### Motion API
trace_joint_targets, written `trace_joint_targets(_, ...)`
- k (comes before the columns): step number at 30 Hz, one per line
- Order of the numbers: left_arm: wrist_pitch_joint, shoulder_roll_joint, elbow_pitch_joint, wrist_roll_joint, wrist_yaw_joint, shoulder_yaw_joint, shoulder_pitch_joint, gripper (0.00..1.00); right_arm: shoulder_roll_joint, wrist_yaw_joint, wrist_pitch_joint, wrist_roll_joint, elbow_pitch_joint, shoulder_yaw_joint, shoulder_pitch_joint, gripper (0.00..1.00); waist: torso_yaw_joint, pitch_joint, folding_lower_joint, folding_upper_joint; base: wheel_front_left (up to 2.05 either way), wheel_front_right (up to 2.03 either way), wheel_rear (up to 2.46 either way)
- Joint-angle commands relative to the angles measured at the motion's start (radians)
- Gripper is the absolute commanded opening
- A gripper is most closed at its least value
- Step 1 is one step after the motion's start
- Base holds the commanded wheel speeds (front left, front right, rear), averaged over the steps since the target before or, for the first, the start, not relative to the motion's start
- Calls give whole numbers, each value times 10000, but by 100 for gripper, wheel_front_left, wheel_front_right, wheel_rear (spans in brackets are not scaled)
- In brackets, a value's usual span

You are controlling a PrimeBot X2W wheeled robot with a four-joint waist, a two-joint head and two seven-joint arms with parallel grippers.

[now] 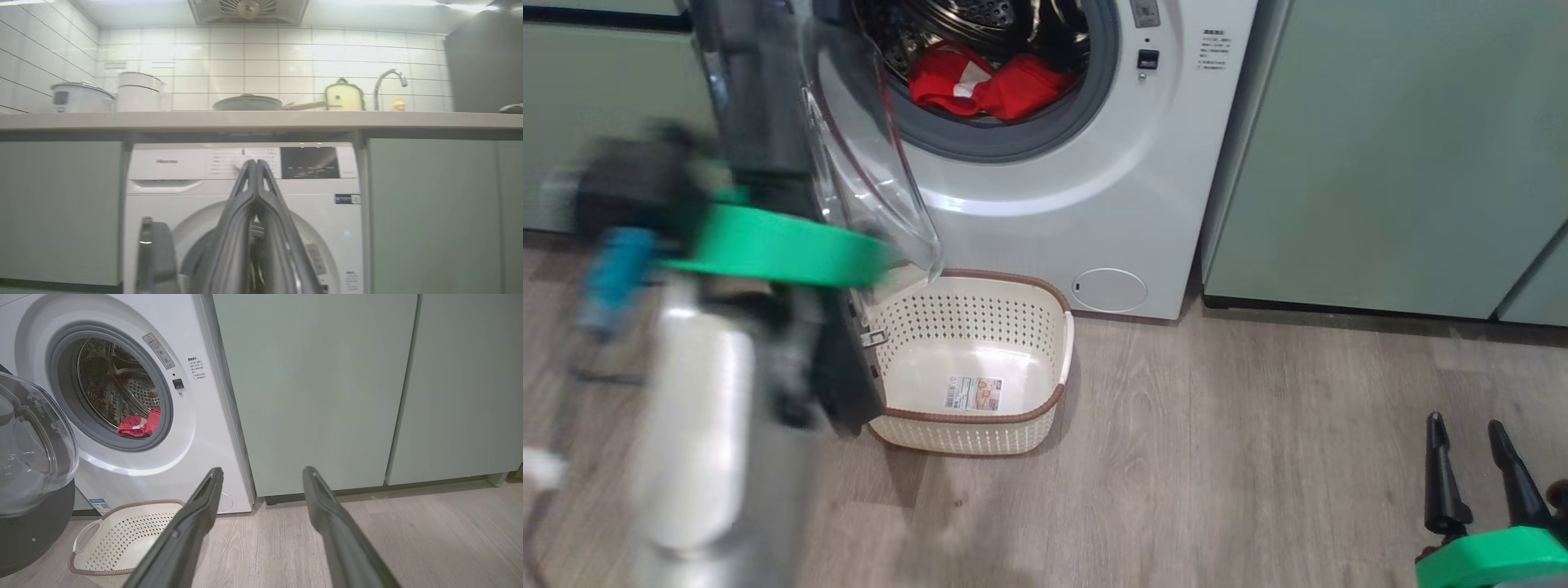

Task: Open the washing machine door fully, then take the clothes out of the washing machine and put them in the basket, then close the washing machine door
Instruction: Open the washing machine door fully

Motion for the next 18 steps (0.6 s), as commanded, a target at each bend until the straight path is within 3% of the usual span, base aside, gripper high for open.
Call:
trace_joint_targets(1, 123, 129, -365, -250, 190, -346, -366, 0, -253, -7, -107, -10, -259, 234, -175, 100, -49, 9, 0, -1, 0, 0, 0)
trace_joint_targets(8, -98, 124, 133, -1162, 935, -3610, 141, 0, -355, -7, -107, 32, -292, 225, -232, 100, -172, 155, 0, -1, 0, 0, 0)
trace_joint_targets(12, -388, 123, 928, -1347, 994, -5174, 471, 0, -392, -7, -107, 26, -287, 159, -234, 100, -148, 239, 0, -1, 0, 0, 0)
trace_joint_targets(18, -994, 123, 2620, -1899, 1169, -6361, 882, 0, -403, -7, -107, 6, -278, 195, -270, 100, -177, 312, 0, -1, 0, 0, 0)
